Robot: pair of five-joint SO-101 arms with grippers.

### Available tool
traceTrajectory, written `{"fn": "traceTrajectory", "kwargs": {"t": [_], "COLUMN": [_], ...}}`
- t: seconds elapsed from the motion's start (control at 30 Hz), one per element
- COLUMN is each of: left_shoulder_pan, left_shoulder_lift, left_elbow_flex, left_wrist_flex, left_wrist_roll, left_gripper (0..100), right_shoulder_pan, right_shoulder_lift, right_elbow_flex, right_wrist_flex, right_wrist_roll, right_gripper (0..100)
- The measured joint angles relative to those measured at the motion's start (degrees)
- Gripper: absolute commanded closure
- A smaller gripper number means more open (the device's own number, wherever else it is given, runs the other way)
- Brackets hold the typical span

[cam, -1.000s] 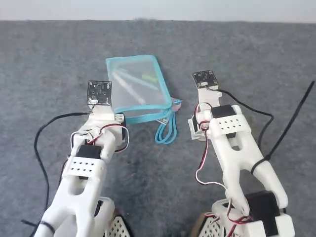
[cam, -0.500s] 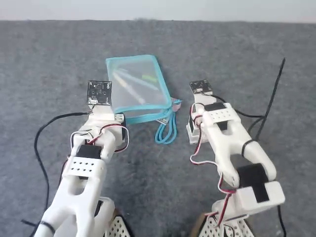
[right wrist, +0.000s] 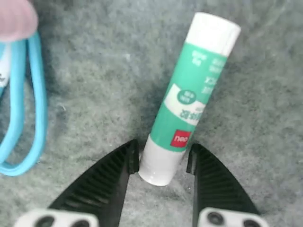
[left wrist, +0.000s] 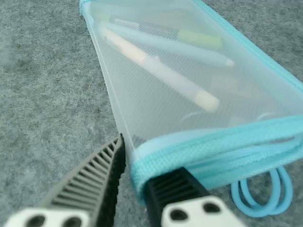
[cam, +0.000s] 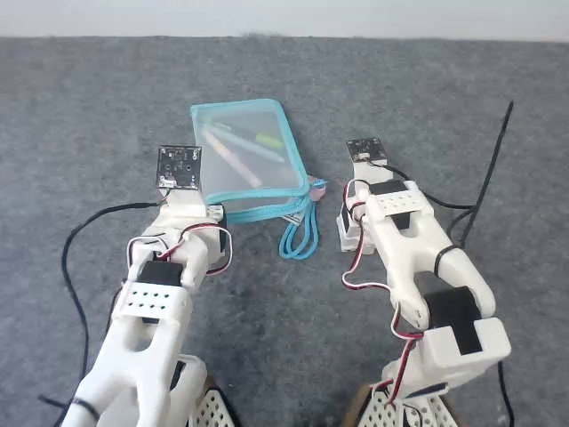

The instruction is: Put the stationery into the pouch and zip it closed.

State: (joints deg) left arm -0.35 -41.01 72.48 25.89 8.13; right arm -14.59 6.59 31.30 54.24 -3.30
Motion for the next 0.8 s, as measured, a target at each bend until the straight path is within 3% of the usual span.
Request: {"fn": "traceTrajectory", "kwargs": {"t": [0.1,0.47,0.63,0.8], "left_shoulder_pan": [0.0,0.0,0.0,0.0], "left_shoulder_lift": [0.0,0.0,0.0,0.0], "left_elbow_flex": [0.0,0.0,0.0,0.0], "left_wrist_flex": [0.0,0.0,0.0,0.0], "left_wrist_roll": [0.0,0.0,0.0,0.0], "left_gripper": [99,99,99,99], "right_shoulder_pan": [0.62,5.8,8.7,3.69], "right_shoulder_lift": [0.18,-0.97,-13.98,-33.32], "right_elbow_flex": [-0.26,-0.79,-0.79,-0.79], "right_wrist_flex": [0.0,5.1,14.77,24.26], "right_wrist_roll": [0.0,3.52,11.34,18.11], "right_gripper": [96.8,99.1,99.1,99.1]}}
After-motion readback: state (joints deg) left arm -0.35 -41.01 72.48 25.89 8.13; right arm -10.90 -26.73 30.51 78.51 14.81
